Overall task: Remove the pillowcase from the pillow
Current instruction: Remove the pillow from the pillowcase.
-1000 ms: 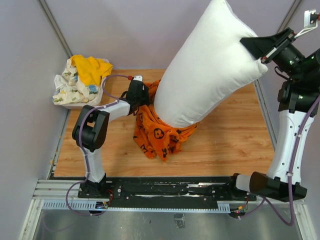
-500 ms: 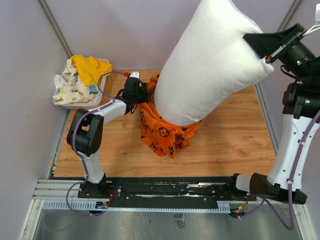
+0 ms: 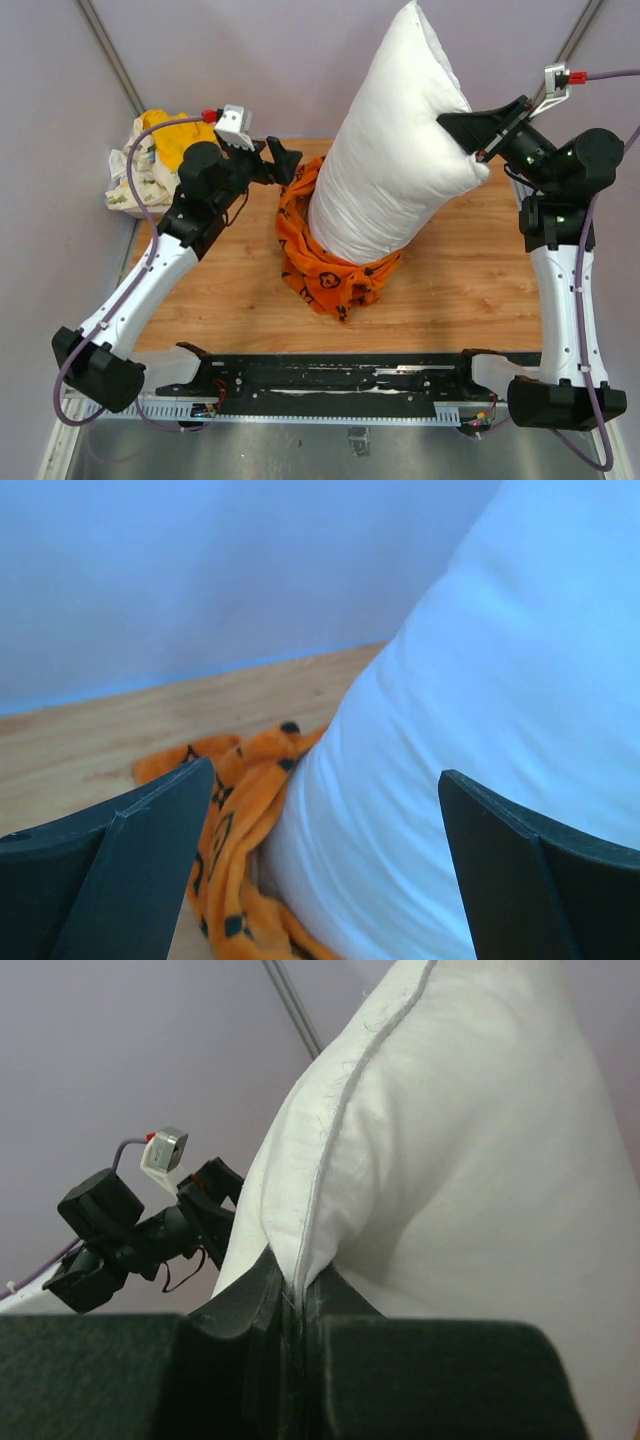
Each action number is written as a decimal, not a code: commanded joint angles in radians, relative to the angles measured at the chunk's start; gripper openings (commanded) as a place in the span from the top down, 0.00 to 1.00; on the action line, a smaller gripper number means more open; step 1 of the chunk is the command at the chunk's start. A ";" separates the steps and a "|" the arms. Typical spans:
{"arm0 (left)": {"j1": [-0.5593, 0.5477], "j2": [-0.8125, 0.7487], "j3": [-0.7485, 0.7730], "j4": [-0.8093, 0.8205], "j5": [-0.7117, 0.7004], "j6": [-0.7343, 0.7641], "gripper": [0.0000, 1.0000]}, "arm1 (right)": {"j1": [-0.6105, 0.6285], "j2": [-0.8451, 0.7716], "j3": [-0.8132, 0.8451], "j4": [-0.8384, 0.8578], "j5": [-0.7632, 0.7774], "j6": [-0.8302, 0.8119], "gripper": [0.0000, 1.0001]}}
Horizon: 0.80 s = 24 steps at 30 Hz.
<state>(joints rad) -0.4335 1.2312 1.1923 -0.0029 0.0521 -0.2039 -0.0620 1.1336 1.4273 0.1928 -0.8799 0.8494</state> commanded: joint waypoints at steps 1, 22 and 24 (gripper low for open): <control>0.005 0.174 0.082 -0.020 -0.058 0.033 0.01 | 0.088 -0.022 -0.030 0.049 -0.037 -0.057 0.99; 0.020 0.826 0.301 -0.031 0.168 0.138 0.20 | 0.211 -0.055 -0.009 -0.076 0.009 -0.182 0.99; 0.020 0.852 0.292 -0.053 0.128 0.140 0.37 | 0.210 -0.030 0.042 -0.071 0.007 -0.173 0.99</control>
<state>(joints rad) -0.3988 2.0327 1.5249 0.0254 0.1307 -0.1074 0.1295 1.0714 1.4036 0.1368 -0.8440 0.6865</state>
